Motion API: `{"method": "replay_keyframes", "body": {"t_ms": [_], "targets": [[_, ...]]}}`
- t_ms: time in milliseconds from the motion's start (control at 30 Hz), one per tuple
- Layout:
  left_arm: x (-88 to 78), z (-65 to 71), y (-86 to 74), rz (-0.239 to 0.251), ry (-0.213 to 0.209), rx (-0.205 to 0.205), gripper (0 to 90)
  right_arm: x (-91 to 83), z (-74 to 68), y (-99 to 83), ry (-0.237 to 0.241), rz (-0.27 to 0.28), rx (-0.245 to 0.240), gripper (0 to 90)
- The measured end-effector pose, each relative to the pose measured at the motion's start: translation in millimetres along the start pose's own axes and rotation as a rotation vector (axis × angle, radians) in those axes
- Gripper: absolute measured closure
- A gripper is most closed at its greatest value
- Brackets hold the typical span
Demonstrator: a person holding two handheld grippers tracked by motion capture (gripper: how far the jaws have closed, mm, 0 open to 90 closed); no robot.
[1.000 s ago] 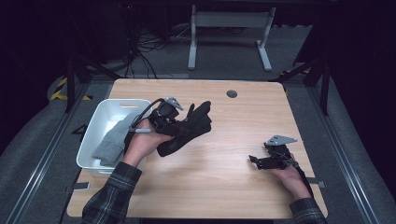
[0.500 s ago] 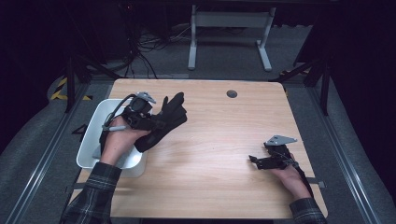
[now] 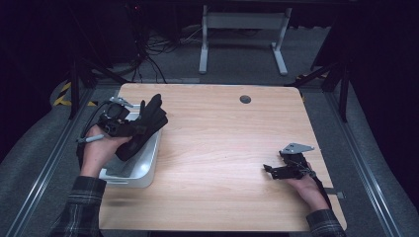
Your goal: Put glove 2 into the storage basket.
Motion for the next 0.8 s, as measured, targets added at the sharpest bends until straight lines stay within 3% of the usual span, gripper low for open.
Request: {"method": "replay_keyframes", "body": {"t_ms": [167, 533, 600, 667, 800], "targets": [[7.7, -22.0, -19.0, -0.02, 0.012, -0.076, 65.9, 0.0, -0.1, 0.0, 0.0, 0.0, 0.001, 11.5], [30.1, -41.3, -37.4, -0.056, 0.011, -0.141, 64.1, 0.0, -0.1, 0.0, 0.0, 0.0, 0.001, 11.5], [33.8, -44.3, -39.4, -0.065, 0.025, -0.147, 58.8, 0.0, -0.1, 0.0, 0.001, 0.0, 0.001, 11.6], [37.8, -47.7, -41.6, -0.08, 0.035, -0.154, 46.0, 0.0, -0.1, 0.0, 0.0, 0.0, 0.001, 11.5], [40.2, -50.6, -42.1, -0.08, 0.062, -0.148, 29.5, 0.0, -0.1, 0.0, 0.0, 0.0, 0.001, 11.6]]}}
Point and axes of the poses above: each handheld gripper's, and its own axes: x roughly forward along the jaws, y roughly out of its top, z roughly to its right, the point moved 10 cm from there along x, roughly forward along the jaws, and after that the axes turned 15 degrees about -z, right-handed, at the moved point
